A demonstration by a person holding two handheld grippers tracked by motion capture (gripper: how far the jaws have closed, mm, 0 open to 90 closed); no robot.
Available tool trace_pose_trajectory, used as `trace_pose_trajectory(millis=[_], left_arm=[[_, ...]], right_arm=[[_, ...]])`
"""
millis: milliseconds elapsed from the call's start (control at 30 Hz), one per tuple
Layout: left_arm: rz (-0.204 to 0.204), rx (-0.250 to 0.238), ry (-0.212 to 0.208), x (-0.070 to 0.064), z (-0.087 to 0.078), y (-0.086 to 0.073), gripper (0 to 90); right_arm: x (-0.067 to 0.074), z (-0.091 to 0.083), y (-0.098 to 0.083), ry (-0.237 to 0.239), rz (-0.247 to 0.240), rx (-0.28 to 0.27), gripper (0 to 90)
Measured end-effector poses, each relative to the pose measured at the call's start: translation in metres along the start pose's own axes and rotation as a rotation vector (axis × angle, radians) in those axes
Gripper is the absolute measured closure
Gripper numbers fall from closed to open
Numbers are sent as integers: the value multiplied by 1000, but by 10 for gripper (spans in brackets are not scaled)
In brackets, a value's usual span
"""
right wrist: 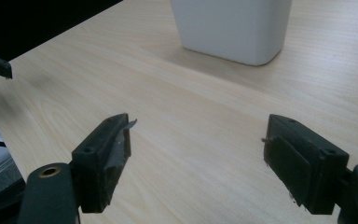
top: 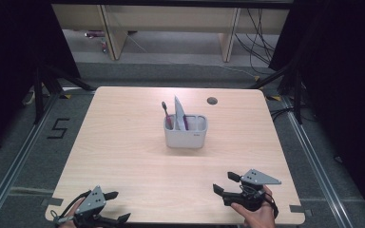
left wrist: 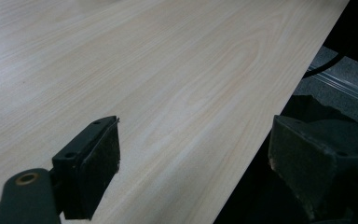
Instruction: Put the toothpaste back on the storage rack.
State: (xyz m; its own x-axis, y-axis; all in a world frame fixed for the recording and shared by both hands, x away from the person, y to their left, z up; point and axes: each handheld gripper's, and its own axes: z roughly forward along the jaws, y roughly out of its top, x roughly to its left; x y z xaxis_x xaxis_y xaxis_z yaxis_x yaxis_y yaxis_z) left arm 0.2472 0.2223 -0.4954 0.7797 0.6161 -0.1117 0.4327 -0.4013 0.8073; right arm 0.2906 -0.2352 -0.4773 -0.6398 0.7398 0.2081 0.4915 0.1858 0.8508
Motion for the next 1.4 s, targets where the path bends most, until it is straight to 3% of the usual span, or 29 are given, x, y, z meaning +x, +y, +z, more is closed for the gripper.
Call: trace_pose_trajectory(millis=[33,67,133,200,233,267,333,367,433,467,500,533,633,667,700,800,867,1000,1033,1133,1167,1200,1233,1400], left_arm=[[0,0,1,0,0,0,159],[14,12,5,1,-1,0,159],[0,0,0,0,0,0,158],[26,22,10,2,-1,0,159],[0,0,-2,0,0,0,158],[0,10,-9,1,0,0,158],[1,10,-7,1,0,0,159],[-1,6,-6,1,0,0,159],[4,9,-2,1,1,-1,158],[-3,3,4,0,1,-1,158],[-3,2,2,0,1,-1,158],[-4,3,3,0,2,-1,158],[12,26,-3,2,1,-1,158],[6,14,2,1,2,-1,158],[5,13,0,1,2,-1,158],[2,11,-1,2,2,-1,158],[2,20,3,1,2,-1,158],[-3,21,-7,2,2,-1,157],[-3,21,-7,2,2,-1,158],[3,31,-7,3,2,-1,157],[25,49,5,4,2,-1,158],[22,38,16,4,3,-2,157],[1,27,-2,2,3,-2,157],[5,26,-1,2,4,-3,157]], right_arm=[[0,0,-1,-7,-11,-5,230],[3,-2,-2,9,10,10,229],[4,-4,-4,-5,-1,23,229],[5,-3,-6,-7,-36,20,225],[8,-4,-7,-4,-13,30,222],[7,-4,-8,-3,-38,31,218],[11,-4,-10,1,-12,52,209],[10,-4,-11,-2,-46,57,208],[13,-5,-13,3,-42,79,205],[13,-4,-14,-8,-62,77,202],[17,-6,-15,-8,-36,87,201],[16,-6,-16,-10,-67,90,200],[20,-4,-20,7,-55,99,194],[23,-6,-21,29,-21,118,192],[21,-5,-23,17,-65,106,190],[25,-7,-26,26,-48,132,188],[25,-7,-27,40,-87,133,187],[27,-12,-30,15,-65,150,186],[26,-12,-31,8,-83,146,186],[26,-14,-34,38,-65,153,186],[26,-16,-35,18,-72,152,186],[27,-17,-36,6,-66,158,186],[26,-17,-37,7,-73,150,186],[29,-21,-41,21,-60,175,186]])
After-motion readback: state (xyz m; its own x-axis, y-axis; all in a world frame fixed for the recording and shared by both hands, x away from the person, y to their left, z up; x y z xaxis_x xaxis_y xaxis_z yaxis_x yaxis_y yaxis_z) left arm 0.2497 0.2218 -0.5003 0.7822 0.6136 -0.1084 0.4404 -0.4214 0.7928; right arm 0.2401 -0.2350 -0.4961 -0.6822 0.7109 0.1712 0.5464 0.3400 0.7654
